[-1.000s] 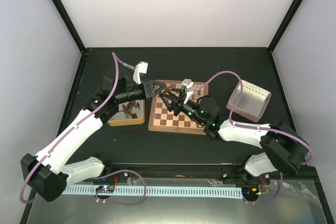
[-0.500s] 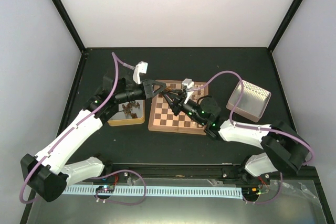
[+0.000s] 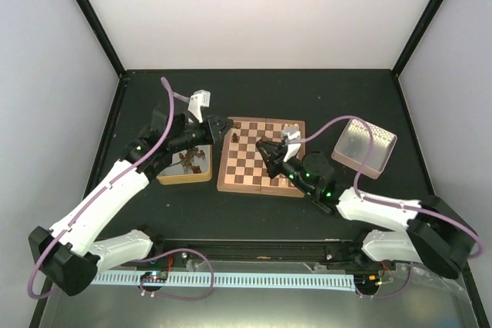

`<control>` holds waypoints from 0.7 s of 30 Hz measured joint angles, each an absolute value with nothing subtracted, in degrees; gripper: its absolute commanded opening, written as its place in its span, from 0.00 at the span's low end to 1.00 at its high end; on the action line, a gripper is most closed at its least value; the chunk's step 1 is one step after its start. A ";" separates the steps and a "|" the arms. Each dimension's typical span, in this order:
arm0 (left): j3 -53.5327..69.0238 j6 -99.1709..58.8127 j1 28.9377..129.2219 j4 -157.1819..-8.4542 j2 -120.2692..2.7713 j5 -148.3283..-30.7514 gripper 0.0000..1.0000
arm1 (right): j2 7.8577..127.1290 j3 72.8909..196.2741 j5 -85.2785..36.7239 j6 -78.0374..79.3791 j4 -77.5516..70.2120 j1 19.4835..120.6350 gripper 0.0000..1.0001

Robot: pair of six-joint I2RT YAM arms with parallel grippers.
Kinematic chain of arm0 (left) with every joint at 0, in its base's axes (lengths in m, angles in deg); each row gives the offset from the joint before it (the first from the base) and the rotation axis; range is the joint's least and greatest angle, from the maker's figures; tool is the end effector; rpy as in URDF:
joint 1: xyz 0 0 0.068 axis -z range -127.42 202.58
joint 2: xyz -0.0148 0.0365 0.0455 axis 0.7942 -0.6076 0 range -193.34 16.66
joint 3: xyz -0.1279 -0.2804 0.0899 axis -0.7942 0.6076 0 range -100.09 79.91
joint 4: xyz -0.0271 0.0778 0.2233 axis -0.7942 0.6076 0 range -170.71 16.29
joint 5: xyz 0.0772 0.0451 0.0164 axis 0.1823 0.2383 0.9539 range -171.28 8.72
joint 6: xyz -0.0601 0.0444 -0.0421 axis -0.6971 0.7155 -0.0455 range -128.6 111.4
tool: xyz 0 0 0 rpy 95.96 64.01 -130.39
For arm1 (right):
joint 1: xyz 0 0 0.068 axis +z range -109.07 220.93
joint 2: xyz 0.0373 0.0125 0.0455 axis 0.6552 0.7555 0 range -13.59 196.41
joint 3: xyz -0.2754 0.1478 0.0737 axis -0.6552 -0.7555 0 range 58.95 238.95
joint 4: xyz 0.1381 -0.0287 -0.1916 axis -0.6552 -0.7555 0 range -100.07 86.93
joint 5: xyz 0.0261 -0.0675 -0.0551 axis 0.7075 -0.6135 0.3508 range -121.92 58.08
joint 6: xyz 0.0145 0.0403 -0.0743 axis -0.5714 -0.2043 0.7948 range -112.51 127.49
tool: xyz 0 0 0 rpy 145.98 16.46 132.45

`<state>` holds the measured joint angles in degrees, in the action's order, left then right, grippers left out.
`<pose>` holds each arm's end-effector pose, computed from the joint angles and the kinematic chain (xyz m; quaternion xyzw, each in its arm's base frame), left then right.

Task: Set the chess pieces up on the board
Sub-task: Place the chess piece on the chessboard.

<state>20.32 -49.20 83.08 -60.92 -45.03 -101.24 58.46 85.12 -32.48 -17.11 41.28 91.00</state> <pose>0.1831 -0.1378 0.3874 0.0248 0.8213 -0.4375 0.3652 0.1732 0.2057 0.2920 -0.1546 0.6996 0.4202 0.5569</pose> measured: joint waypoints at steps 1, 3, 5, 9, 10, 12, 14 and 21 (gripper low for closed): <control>20.32 -48.30 83.10 -59.66 -45.21 -99.63 0.07 | 56.63 85.12 -34.16 -16.81 39.49 90.97 0.14; 20.34 -46.82 83.43 -57.69 -46.11 -96.46 0.07 | 52.56 85.32 -37.92 -16.35 35.49 90.62 0.14; 20.80 -45.29 84.15 -56.07 -47.88 -93.16 0.07 | 49.15 85.84 -41.31 -16.11 31.56 89.86 0.14; 22.75 -42.79 87.74 -53.54 -53.51 -87.06 0.07 | 44.50 86.46 -46.92 -16.50 24.94 87.43 0.14; 23.14 -42.34 88.66 -52.92 -54.98 -85.77 0.07 | 43.67 86.52 -48.15 -16.81 23.32 86.80 0.14; 23.62 -41.26 90.75 -51.68 -58.63 -82.71 0.07 | 42.57 86.81 -49.96 -17.57 20.17 85.51 0.14; 23.82 -40.32 92.22 -51.02 -61.43 -80.72 0.07 | 42.09 87.18 -51.14 -18.69 17.44 83.98 0.14; 23.84 -37.57 95.65 -50.56 -68.46 -75.19 0.06 | 41.63 87.22 -50.86 -23.15 10.90 77.75 0.14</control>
<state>23.84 -37.57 95.65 -50.56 -68.46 -75.19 41.63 87.22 -50.86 -23.15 10.90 77.75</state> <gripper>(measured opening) 0.109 0.142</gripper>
